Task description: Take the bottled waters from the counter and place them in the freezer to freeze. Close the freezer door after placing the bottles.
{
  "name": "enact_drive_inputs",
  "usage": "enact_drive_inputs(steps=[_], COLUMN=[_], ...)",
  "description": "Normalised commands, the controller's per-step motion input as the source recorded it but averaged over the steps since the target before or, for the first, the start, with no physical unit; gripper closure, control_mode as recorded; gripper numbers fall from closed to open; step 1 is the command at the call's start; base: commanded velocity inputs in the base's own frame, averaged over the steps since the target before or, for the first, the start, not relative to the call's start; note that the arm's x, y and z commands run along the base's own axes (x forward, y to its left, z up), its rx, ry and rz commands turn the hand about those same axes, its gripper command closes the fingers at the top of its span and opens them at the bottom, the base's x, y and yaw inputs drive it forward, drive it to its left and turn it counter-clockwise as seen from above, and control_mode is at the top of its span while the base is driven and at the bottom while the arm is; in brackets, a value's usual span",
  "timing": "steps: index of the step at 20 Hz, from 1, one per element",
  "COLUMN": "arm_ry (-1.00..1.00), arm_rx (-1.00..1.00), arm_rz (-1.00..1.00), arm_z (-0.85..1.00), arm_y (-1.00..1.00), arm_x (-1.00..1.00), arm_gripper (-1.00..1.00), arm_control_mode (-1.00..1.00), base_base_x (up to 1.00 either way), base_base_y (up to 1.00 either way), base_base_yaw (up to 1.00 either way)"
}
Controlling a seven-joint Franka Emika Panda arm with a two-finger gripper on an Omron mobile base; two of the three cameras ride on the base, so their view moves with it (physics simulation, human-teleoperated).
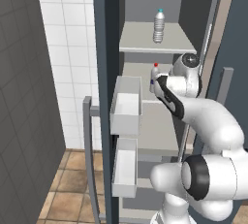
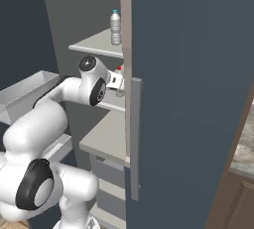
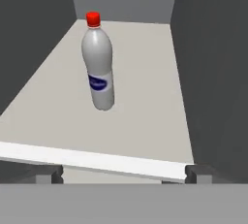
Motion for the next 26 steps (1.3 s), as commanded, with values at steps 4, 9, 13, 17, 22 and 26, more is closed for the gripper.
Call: enact_drive_inputs(steps=[4, 9, 13, 17, 22, 26], arm_ry=[-0.07, -0.11, -0.02, 0.02, 0.1, 0.01], arm_rx=[0.0, 0.0, 0.0, 0.02, 0.07, 0.17], arm_rz=[0.0, 0.0, 0.0, 0.0, -0.03, 0.0], arm_z=[0.0, 0.11, 0.36, 0.37, 0.16, 0.0], arm_y=[0.1, 0.14, 0.12, 0.08, 0.02, 0.0], arm_x=[-0.97, -1.0, -1.0, -0.96, -0.83, -0.86], arm_gripper=[-1.0, -1.0, -1.0, -1.0, -1.0, -1.0], arm_control_mode=[-1.0, -1.0, -1.0, -1.0, -1.0, -1.0], base_base_x=[0.0, 0.0, 0.0, 0.0, 0.0, 0.0], base_base_y=[0.0, 0.0, 0.0, 0.0, 0.0, 0.0], base_base_yaw=[0.0, 0.0, 0.0, 0.0, 0.0, 0.0])
